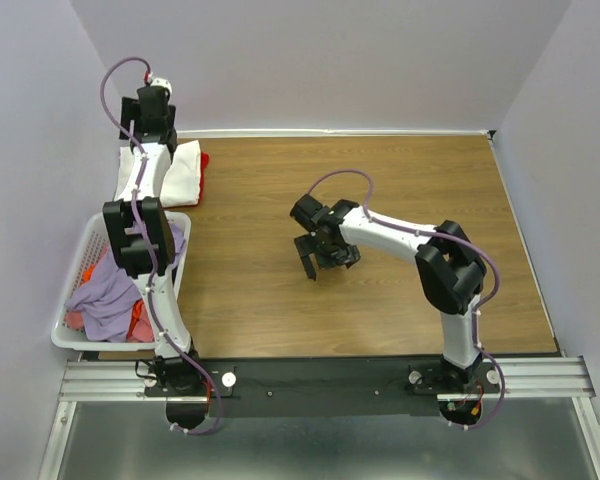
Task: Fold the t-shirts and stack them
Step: Reset both grippers
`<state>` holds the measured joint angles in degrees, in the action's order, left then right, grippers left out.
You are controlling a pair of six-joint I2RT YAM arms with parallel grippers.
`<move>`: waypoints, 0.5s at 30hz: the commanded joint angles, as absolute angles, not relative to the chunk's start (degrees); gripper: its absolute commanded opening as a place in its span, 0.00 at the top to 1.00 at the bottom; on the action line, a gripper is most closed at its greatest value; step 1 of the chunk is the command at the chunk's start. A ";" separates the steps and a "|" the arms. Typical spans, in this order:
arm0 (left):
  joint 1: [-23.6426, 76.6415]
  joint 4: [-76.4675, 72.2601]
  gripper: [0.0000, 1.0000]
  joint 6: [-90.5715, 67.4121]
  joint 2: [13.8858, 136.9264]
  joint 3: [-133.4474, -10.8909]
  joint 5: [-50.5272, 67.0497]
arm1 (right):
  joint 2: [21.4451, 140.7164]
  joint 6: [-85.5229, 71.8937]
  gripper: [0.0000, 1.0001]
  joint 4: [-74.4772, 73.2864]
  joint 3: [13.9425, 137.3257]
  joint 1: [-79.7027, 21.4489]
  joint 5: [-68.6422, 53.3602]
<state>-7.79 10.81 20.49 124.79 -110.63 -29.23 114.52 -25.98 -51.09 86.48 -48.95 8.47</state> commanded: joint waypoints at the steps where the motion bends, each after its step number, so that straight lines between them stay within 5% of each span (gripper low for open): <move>1: -3.44 10.81 0.13 7.58 113.83 -110.57 -17.27 | 109.78 -27.94 0.01 -52.03 85.96 -43.43 14.67; 9: 2.64 12.30 0.13 -12.99 91.78 -94.95 -0.55 | 92.31 -30.67 0.00 -51.86 82.97 -24.45 16.53; 15: 3.08 15.81 0.13 -17.58 68.59 -77.12 0.54 | 73.96 -30.41 0.00 -51.77 78.50 -18.63 23.01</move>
